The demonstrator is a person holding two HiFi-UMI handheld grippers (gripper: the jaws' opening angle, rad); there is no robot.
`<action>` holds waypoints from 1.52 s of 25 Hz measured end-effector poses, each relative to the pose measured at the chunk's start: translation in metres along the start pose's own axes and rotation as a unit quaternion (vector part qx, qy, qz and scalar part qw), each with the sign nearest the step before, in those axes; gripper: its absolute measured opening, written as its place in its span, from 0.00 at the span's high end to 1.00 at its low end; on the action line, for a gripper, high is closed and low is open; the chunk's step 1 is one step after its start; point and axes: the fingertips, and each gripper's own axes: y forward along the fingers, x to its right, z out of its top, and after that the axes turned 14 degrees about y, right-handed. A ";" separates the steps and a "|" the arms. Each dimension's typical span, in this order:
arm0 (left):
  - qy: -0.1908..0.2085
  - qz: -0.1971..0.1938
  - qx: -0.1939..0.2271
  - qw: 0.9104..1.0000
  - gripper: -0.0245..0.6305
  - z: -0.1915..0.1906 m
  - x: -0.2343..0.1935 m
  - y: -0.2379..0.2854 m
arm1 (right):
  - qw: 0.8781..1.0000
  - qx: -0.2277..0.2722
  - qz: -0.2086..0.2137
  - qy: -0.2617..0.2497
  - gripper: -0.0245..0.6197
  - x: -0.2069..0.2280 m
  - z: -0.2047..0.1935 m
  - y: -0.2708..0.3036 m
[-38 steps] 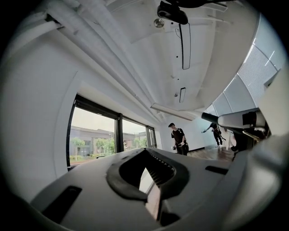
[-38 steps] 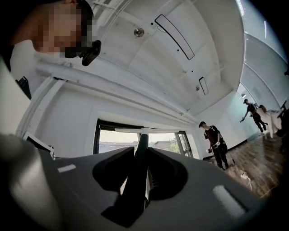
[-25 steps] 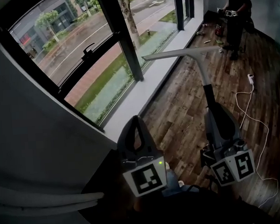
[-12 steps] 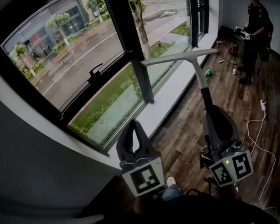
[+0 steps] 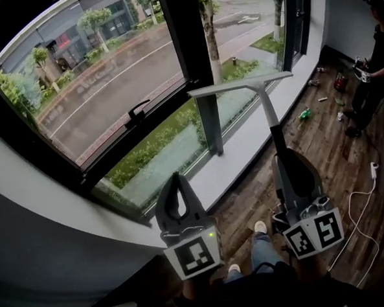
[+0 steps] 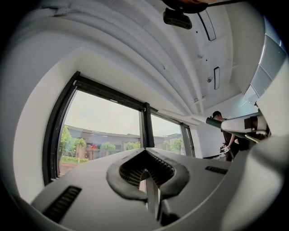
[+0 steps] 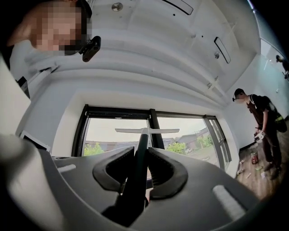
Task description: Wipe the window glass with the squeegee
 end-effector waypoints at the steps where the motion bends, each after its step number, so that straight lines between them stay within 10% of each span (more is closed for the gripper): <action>1: 0.000 0.004 -0.001 1.000 0.96 -0.003 0.003 0.015 | 1.000 -0.002 0.006 -0.001 0.81 0.010 -0.001 0.015; 18: 0.012 0.158 -0.016 0.987 0.96 -0.007 0.015 0.230 | 0.980 -0.047 0.192 0.026 0.81 0.116 -0.006 0.280; 27: 0.027 0.162 -0.037 0.986 0.96 -0.022 -0.052 0.308 | 0.972 -0.006 0.235 0.015 0.81 0.078 -0.007 0.398; 38: 0.072 0.124 0.054 0.988 0.96 0.033 -0.128 0.428 | 0.966 0.063 0.249 -0.005 0.81 0.013 0.002 0.533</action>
